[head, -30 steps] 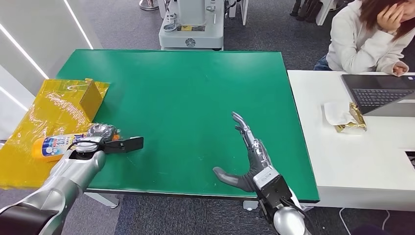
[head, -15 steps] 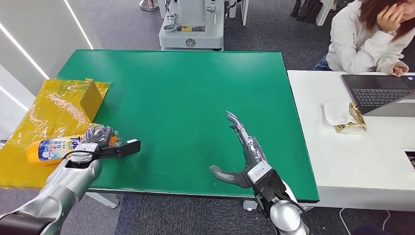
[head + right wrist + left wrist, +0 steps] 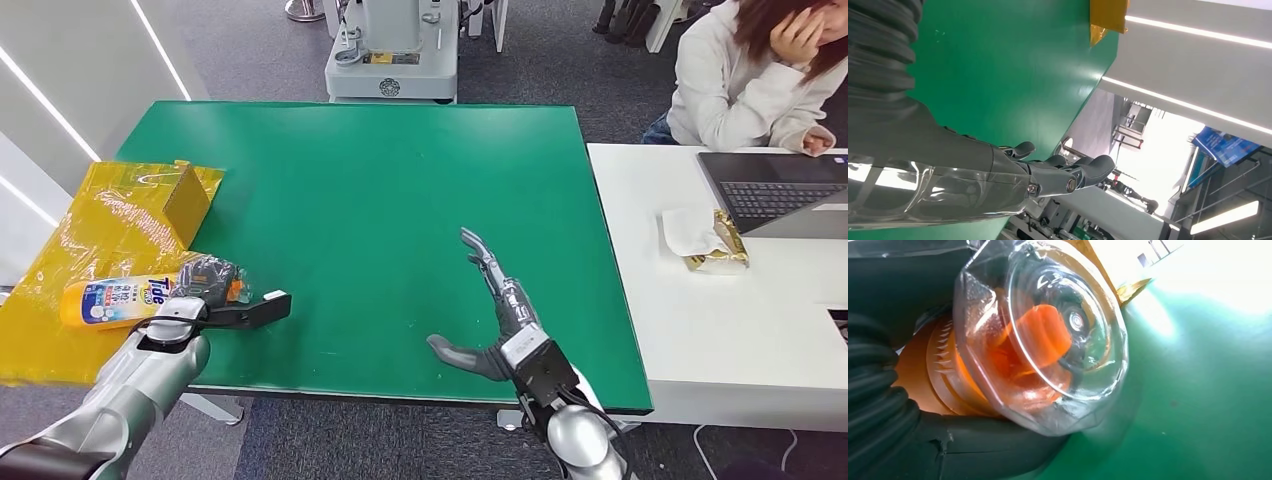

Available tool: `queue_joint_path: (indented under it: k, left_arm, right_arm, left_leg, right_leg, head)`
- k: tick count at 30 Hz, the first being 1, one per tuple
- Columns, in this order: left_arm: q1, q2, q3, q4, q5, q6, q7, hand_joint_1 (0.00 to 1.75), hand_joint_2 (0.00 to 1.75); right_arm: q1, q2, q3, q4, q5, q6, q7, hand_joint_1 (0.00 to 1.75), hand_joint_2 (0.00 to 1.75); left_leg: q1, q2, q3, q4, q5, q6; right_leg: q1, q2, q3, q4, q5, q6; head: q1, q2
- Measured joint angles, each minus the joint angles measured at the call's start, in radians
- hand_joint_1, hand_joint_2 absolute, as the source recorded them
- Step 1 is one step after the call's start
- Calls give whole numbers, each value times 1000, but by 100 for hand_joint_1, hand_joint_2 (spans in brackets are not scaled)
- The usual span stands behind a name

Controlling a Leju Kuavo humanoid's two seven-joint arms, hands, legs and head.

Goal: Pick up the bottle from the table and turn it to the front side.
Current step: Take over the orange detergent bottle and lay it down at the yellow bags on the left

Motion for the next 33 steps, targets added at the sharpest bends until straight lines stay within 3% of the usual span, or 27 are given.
queue_joint_path:
  k: [2, 3, 6, 7, 20, 26, 33]
  left_arm:
    - [3, -2, 0, 0, -3, 11, -5, 171, 175]
    - [4, -3, 0, 0, -4, 17, -7, 156, 175]
    - [9, -4, 0, 0, -10, 35, -14, 29, 175]
    - [10, -5, 0, 0, -11, 39, -15, 0, 175]
    - [1, -32, 55, 0, 11, 52, -12, 0, 175]
    - [0, -73, 93, -1, 45, 67, -24, 0, 175]
    - [-6, -154, 187, -10, 171, 59, -131, 0, 175]
  right_arm:
    - [-4, 0, 5, 8, -1, -5, -5, 0, 175]
    - [-7, 0, 8, 13, -2, -7, -7, 0, 175]
    - [-20, 0, 18, 31, -13, -10, -10, 0, 175]
    - [-24, 0, 22, 36, -16, -10, -11, 0, 175]
    - [-27, 0, 33, 45, -33, -14, -18, 0, 175]
    - [-2, -4, 31, 23, -31, -16, -12, 0, 175]
    - [21, -5, 16, 2, -16, -31, 1, 0, 175]
  left_leg:
    - [0, 0, 0, 0, 0, 0]
    - [0, 0, 0, 0, 0, 0]
    - [0, 0, 0, 0, 0, 0]
    - [0, 0, 0, 0, 0, 0]
    - [0, 0, 1, 0, 0, 0]
    - [0, 0, 1, 0, 0, 0]
    - [0, 0, 1, 1, 0, 0]
  right_leg:
    - [0, 0, 0, 0, 0, 0]
    - [0, 0, 0, 0, 0, 0]
    - [0, 0, 0, 0, 0, 0]
    - [0, 0, 0, 0, 0, 0]
    - [0, 0, 0, 0, 0, 0]
    - [0, 0, 1, 0, 0, 0]
    - [0, 0, 0, -1, 1, 0]
  head:
    - [0, 0]
    - [0, 0]
    - [0, 0]
    - [0, 0]
    - [0, 0]
    - [0, 0]
    - [0, 0]
